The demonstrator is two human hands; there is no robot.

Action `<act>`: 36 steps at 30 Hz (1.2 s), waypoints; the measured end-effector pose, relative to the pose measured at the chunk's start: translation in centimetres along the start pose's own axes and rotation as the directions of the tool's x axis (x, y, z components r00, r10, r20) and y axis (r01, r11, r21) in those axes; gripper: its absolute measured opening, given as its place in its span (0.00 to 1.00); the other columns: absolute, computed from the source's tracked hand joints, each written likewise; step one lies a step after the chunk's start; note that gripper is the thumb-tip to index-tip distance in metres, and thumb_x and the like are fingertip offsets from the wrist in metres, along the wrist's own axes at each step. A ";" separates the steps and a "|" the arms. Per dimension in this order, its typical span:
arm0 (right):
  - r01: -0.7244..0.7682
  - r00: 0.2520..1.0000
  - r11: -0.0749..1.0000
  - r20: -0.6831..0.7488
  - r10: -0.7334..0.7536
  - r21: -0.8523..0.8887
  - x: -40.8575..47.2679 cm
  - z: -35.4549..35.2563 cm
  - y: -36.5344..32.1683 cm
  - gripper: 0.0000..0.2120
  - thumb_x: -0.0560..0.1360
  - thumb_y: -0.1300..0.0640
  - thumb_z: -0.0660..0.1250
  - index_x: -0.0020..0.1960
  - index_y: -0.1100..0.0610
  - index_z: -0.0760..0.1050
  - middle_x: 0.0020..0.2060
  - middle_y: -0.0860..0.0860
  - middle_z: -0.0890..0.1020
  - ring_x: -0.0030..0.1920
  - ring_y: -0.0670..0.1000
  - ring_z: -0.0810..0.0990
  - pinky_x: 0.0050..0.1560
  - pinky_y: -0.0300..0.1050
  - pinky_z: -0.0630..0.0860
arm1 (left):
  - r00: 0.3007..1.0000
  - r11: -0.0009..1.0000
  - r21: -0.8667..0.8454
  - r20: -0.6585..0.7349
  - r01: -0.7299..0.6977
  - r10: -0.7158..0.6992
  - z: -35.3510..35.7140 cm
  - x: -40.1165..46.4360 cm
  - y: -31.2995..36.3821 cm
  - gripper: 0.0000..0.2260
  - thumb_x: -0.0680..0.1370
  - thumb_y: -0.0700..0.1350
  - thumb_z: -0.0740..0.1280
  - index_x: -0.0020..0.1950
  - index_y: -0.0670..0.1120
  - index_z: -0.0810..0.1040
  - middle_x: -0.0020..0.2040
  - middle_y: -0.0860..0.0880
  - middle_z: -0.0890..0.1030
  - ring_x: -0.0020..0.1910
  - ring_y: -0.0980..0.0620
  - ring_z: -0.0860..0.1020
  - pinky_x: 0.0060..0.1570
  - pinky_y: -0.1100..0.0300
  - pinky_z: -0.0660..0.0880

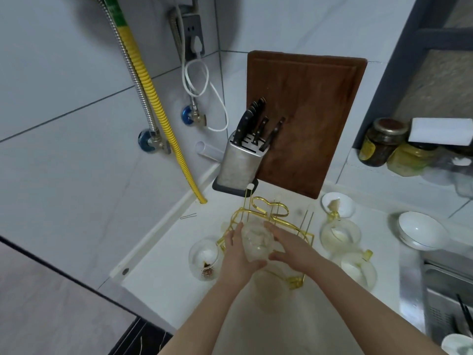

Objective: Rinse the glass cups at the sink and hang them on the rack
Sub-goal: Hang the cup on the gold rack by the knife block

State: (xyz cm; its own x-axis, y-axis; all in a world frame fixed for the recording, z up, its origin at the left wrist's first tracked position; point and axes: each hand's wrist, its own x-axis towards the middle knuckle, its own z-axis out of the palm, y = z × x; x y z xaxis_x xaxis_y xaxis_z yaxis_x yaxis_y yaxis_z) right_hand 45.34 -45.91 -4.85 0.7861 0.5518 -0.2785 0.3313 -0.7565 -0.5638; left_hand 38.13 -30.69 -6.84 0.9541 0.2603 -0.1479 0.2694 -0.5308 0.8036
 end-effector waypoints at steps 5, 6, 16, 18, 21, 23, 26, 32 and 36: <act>0.015 1.000 0.999 0.006 -0.015 -0.032 -0.2 0.0 0.1 0.39 0.75 0.52 0.69 0.77 0.44 0.49 0.74 0.47 0.64 0.71 0.50 0.67 0.69 0.45 0.65 | 1.000 1.000 0.006 0.001 0.003 -0.003 0.2 0.0 -0.5 0.52 0.66 0.48 0.80 0.79 0.49 0.47 0.76 0.45 0.53 0.75 0.47 0.57 0.64 0.62 0.62; 0.018 1.000 0.999 0.007 -0.018 -0.034 -0.3 0.0 0.1 0.39 0.75 0.52 0.69 0.77 0.44 0.49 0.74 0.47 0.64 0.71 0.50 0.67 0.68 0.44 0.65 | 1.000 1.000 0.010 0.001 0.001 -0.001 0.2 -0.1 -0.5 0.52 0.66 0.48 0.80 0.79 0.49 0.48 0.76 0.46 0.54 0.74 0.48 0.58 0.62 0.64 0.61; 0.044 0.999 0.998 0.033 -0.043 -0.055 -1.2 0.5 -0.2 0.38 0.75 0.51 0.68 0.77 0.44 0.49 0.75 0.46 0.63 0.71 0.49 0.67 0.69 0.44 0.65 | 1.000 1.000 -0.019 0.007 -0.002 0.002 0.1 -1.5 -1.0 0.51 0.67 0.50 0.79 0.79 0.50 0.48 0.75 0.47 0.55 0.73 0.49 0.61 0.67 0.59 0.65; 0.048 0.998 0.996 0.039 -0.045 -0.074 -1.2 0.5 -0.1 0.39 0.75 0.49 0.69 0.77 0.43 0.49 0.75 0.46 0.63 0.72 0.49 0.67 0.69 0.44 0.64 | 1.000 1.000 -0.028 0.014 0.005 -0.005 0.0 -1.9 -1.1 0.50 0.68 0.49 0.79 0.79 0.51 0.48 0.75 0.47 0.54 0.73 0.49 0.62 0.66 0.61 0.65; 0.058 0.997 0.991 0.059 -0.051 -0.121 -1.3 0.3 -0.1 0.38 0.74 0.47 0.69 0.77 0.43 0.50 0.74 0.48 0.65 0.72 0.51 0.66 0.71 0.46 0.64 | 1.000 1.000 -0.029 0.021 0.009 -0.008 0.0 -2.3 -1.3 0.50 0.67 0.50 0.79 0.79 0.51 0.48 0.76 0.47 0.54 0.74 0.48 0.61 0.68 0.57 0.67; 0.067 0.996 0.982 0.069 -0.056 -0.179 -1.3 0.1 -0.2 0.37 0.74 0.45 0.68 0.77 0.43 0.51 0.73 0.48 0.67 0.71 0.52 0.67 0.71 0.48 0.63 | 0.999 1.000 -0.025 0.029 0.015 -0.014 -0.1 -2.5 -1.4 0.51 0.67 0.50 0.79 0.79 0.51 0.48 0.76 0.47 0.53 0.74 0.48 0.61 0.69 0.55 0.68; 0.080 0.996 0.961 0.060 -0.066 -0.264 -1.3 0.0 -0.3 0.38 0.73 0.41 0.67 0.77 0.42 0.51 0.72 0.48 0.68 0.70 0.52 0.68 0.72 0.53 0.62 | 0.999 1.000 -0.010 0.039 0.023 -0.022 -0.1 -2.7 -1.4 0.51 0.68 0.51 0.78 0.79 0.51 0.46 0.77 0.46 0.54 0.75 0.47 0.60 0.71 0.52 0.66; 0.102 0.995 0.963 0.021 -0.100 -0.249 -1.7 -0.4 -1.2 0.38 0.73 0.41 0.67 0.77 0.45 0.52 0.75 0.47 0.63 0.73 0.51 0.64 0.72 0.53 0.62 | 0.996 1.000 0.011 0.086 0.012 -0.013 -0.4 -3.1 -1.9 0.50 0.70 0.51 0.76 0.79 0.49 0.44 0.78 0.48 0.52 0.77 0.51 0.55 0.69 0.62 0.58; 0.164 0.985 0.959 -0.022 -0.173 -0.232 -1.8 -0.4 -3.2 0.38 0.73 0.42 0.67 0.77 0.46 0.52 0.75 0.46 0.62 0.74 0.50 0.62 0.74 0.48 0.59 | 0.998 1.000 0.019 0.070 -0.008 0.006 -1.8 -3.9 -3.0 0.48 0.71 0.52 0.76 0.79 0.51 0.45 0.78 0.51 0.54 0.77 0.53 0.54 0.72 0.60 0.56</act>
State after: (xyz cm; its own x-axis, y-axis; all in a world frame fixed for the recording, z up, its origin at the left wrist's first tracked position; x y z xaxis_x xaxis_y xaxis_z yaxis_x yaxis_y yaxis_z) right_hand 43.04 -44.64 -2.20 0.7279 0.6668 -0.1598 0.5672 -0.7165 -0.4062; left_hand 33.37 -28.67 -7.63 0.9626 0.1998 -0.1830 0.2646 -0.5479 0.7936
